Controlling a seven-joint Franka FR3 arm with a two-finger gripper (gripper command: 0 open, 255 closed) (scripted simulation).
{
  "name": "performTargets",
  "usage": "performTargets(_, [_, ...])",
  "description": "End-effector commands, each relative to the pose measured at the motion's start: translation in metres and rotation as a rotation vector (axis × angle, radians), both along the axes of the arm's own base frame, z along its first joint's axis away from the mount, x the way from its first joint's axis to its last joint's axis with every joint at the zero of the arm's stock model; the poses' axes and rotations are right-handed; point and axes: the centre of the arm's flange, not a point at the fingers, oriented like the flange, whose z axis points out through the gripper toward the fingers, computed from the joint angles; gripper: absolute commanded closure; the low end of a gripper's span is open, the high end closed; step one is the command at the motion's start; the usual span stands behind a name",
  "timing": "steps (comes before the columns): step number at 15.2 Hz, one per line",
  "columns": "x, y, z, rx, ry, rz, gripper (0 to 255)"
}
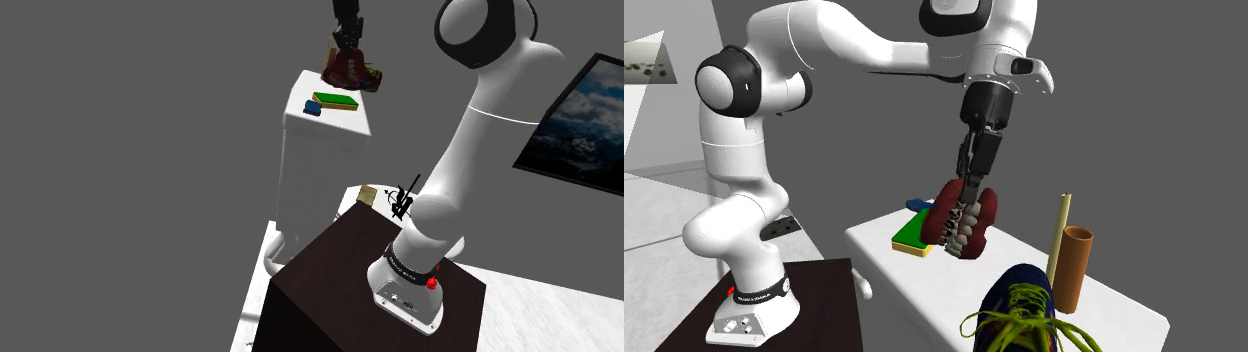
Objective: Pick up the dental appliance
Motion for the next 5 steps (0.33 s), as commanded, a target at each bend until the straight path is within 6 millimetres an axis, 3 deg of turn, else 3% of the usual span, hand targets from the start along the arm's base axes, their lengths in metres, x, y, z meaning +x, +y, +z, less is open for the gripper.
performTargets(1, [0.012, 0.031, 0.012, 0.152, -0.070, 0.037, 255])
performTargets(5, [0.012, 0.031, 0.023, 0.152, -0.070, 0.037, 255])
